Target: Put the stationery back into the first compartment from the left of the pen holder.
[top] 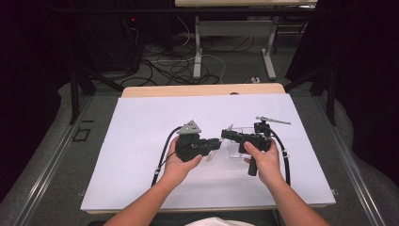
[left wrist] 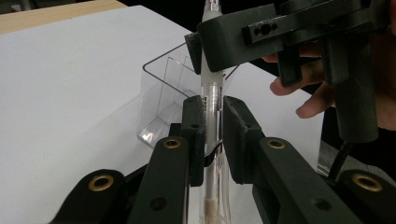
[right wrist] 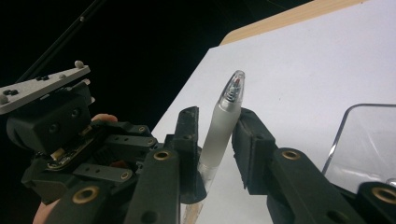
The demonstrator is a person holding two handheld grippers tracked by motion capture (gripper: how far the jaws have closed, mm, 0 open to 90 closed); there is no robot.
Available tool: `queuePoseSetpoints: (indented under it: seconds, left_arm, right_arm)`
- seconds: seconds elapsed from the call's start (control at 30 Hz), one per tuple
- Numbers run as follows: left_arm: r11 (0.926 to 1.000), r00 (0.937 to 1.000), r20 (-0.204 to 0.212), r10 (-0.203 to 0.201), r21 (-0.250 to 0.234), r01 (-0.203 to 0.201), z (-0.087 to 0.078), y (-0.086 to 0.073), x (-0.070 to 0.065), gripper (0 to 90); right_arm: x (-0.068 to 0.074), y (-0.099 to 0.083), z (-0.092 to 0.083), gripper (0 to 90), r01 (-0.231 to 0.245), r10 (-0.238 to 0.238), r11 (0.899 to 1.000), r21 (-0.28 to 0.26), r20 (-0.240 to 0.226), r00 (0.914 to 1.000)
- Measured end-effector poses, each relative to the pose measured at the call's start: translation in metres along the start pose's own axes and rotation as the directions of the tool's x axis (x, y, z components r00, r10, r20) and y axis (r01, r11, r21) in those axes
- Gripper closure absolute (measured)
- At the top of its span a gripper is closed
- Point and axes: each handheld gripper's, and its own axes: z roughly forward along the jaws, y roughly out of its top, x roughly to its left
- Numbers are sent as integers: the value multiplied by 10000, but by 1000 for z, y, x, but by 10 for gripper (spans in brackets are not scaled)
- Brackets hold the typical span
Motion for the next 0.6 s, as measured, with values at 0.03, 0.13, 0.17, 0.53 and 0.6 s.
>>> queuePoseSetpoints:
  seconds: [0.03,0.13,0.17,0.53,0.6]
  left_arm:
    - [10000,10000,4,10,5,-10,0,0,0,800]
    - [10000,10000,21,-3,-1,3,0,0,-1,800]
    - [10000,10000,15,13,13,-13,0,0,-1,800]
    - [10000,10000,-1,54,18,-54,1,0,-1,799]
    - [10000,10000,3,53,0,-53,0,0,-1,799]
  right_arm:
    - [0,0,-1,737,-115,115,9999,79,-91,9999]
    - [-1,1,-1,764,-423,425,9990,106,-173,9989]
    - [-3,1,-1,768,-454,456,9989,82,-238,9987]
    - [-6,0,-1,795,-1321,1328,9911,166,-500,9899]
    - [-7,0,-1,796,-1339,1345,9909,139,-510,9896]
